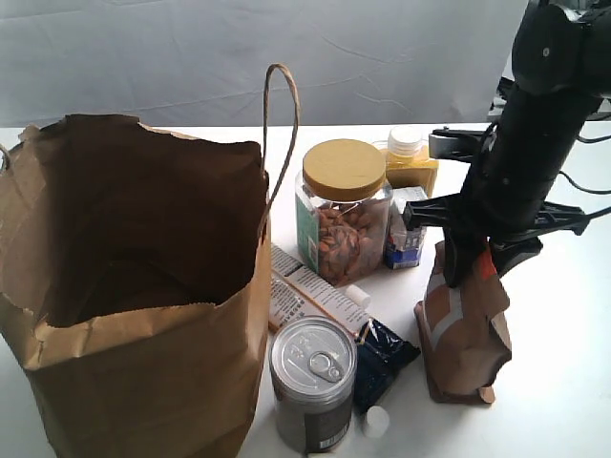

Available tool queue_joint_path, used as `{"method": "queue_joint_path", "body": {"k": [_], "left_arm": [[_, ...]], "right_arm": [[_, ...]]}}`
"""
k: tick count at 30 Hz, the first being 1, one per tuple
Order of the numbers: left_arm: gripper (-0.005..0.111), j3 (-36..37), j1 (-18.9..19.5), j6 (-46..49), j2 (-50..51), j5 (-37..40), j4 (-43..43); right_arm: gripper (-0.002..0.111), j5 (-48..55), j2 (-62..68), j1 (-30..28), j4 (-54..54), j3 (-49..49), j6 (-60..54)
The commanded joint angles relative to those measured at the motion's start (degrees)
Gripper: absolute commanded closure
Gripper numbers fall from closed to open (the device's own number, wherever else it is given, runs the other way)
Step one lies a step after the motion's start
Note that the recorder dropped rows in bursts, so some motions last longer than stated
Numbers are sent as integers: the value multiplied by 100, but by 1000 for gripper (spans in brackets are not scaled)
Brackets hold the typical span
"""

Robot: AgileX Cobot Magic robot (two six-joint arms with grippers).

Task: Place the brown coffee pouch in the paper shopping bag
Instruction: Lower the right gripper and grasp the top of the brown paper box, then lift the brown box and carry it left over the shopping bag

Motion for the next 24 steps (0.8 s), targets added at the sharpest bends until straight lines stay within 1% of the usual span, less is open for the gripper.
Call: {"method": "queue_joint_path", "body": {"k": [1,3,6,13,14,18,19,22,24], "left_arm": [[107,20,19,-13,-20,-26,26],[107,20,19,-13,-20,-26,26],[107,20,19,-13,-20,-26,26],[107,20,19,-13,-20,-26,26],[107,20,19,-13,-20,-26,26],[107,20,19,-13,-20,-26,26],[107,20,19,-13,-20,-26,26],[107,20,19,-13,-20,-26,26],[107,20,19,-13,-20,-26,26]], "right_arm": [[108,-82,-20,12,-39,358,-294],[108,-203,-152,12,-103,531,-295],[108,-556,-689,12,-124,793,-371],[108,-618,-1996,21,-150,794,-550],[108,-645,-2418,21,-150,794,-572],[108,-994,-3264,21,-77,794,-623],[108,-1293,-3676,21,58,794,-699],[108,-1842,-4276,21,585,794,-1079],[108,-2481,-4719,21,1282,794,-1621]]}}
